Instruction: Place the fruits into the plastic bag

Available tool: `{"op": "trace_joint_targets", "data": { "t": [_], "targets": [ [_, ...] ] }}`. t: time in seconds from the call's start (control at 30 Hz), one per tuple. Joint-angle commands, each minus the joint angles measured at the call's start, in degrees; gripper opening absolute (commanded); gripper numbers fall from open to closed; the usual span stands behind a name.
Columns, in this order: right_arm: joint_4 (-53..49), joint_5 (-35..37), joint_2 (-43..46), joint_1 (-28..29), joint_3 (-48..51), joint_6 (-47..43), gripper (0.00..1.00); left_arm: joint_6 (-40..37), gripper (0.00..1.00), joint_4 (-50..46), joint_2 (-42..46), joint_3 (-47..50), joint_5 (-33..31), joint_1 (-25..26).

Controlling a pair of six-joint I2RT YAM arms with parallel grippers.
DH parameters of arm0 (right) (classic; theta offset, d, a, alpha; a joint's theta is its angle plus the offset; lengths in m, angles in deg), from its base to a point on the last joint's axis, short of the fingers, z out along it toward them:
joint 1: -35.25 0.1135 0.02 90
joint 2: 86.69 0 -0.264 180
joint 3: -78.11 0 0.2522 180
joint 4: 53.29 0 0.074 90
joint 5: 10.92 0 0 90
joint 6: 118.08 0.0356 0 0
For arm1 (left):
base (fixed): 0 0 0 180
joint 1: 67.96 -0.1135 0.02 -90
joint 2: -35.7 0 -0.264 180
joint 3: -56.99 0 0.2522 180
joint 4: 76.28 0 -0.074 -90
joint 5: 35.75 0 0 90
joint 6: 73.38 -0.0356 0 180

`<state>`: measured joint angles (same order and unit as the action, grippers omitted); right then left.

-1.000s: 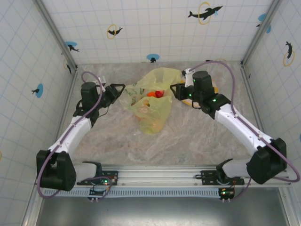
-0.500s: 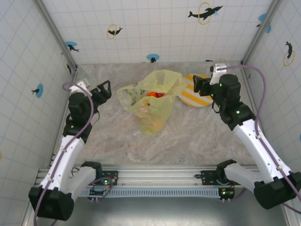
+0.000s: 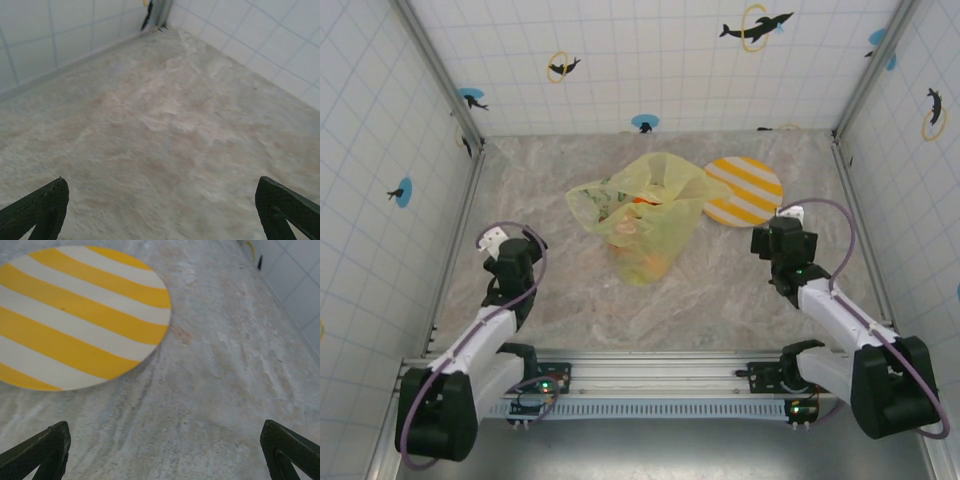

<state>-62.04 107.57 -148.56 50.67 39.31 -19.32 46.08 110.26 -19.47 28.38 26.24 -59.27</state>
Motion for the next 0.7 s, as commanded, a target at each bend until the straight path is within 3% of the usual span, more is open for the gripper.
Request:
{"op": "trace_joint_targets", "data": {
  "t": [0.0, 0.13, 0.27, 0.47, 0.5, 0.53, 0.67],
  "targets": [
    [11.9, 7.6, -2.1, -0.5, 4.9, 0.1, 1.00, -11.9, 0.98, 18.1, -5.1, 3.8, -6.4, 0.0],
    [18.7, 8.5, -6.5, -1.2, 10.6, -1.2, 1.00, -20.3, 0.98, 26.9, -12.6, 7.4, -5.0, 0.0],
    [32.5, 5.7, -11.9, -1.9, 17.2, -4.2, 1.00, -26.7, 0.98, 41.1, -18.7, 12.7, -2.5, 0.0],
    [42.9, 2.8, -17.2, -3.1, 18.7, -7.5, 1.00, -28.5, 0.98, 53.0, -30.3, 13.5, 2.6, -1.7],
    [44.9, 1.6, -17.2, -3.5, 19.3, -7.8, 1.00, -27.5, 0.98, 51.6, -30.1, 13.1, 3.1, -2.5],
    [47.3, 0.0, -17.2, -4.2, 20.0, -8.2, 1.00, -26.8, 0.98, 47.3, -29.0, 12.3, 5.8, -3.4],
    [57.7, -7.2, -17.9, -7.6, 23.5, -6.3, 1.00, -25.1, 0.98, 52.9, -31.2, 15.1, 19.5, -8.6]
  ]
}}
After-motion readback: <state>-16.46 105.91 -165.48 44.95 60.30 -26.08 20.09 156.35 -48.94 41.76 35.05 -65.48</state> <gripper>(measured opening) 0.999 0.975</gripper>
